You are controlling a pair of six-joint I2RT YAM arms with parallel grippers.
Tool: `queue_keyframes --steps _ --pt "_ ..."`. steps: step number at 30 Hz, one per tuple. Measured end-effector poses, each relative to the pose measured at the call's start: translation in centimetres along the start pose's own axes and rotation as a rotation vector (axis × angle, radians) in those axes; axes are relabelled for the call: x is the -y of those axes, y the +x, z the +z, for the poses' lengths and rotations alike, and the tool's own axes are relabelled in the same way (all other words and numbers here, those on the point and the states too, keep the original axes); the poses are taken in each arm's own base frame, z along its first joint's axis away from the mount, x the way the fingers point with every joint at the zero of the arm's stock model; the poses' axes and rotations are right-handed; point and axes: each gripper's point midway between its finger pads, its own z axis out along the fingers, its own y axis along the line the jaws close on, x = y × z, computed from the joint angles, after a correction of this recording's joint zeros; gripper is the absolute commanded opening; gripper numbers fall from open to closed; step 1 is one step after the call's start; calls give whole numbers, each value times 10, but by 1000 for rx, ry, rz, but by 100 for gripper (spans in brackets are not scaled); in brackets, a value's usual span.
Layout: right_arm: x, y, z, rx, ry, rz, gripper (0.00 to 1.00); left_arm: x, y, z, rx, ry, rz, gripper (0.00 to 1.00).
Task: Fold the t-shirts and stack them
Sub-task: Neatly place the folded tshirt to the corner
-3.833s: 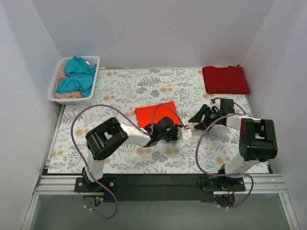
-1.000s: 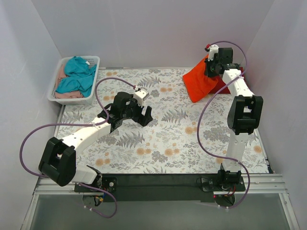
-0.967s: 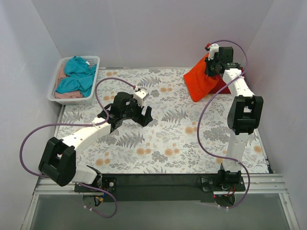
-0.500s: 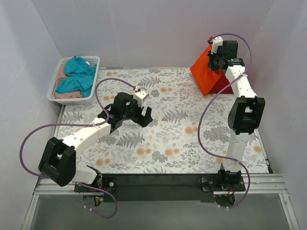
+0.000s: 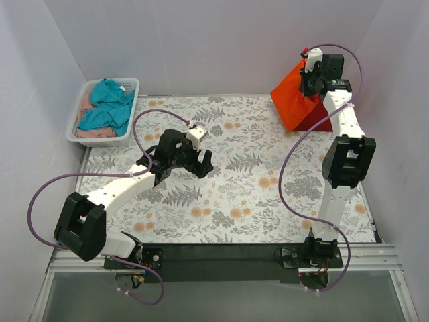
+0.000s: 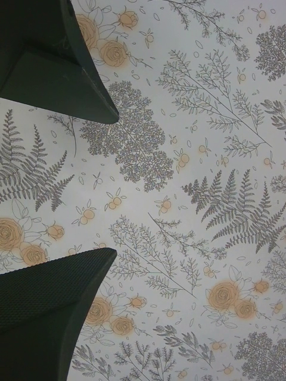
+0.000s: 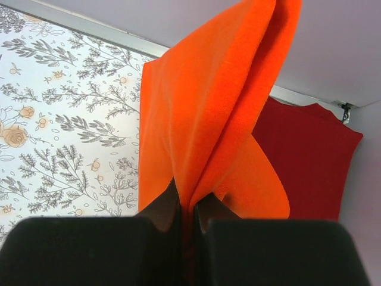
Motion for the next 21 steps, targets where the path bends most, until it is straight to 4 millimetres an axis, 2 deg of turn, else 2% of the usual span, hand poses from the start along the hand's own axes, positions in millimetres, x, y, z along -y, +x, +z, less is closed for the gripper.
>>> queue_keyframes --steps 6,16,21 --pt "19 7 -1 -6 15 16 1 0 0 0 -1 1 0 85" --pt "49 51 37 -66 4 -22 1 1 2 1 -31 8 -9 86" --pt "71 65 47 -78 26 -50 1 1 1 1 -40 8 -12 86"
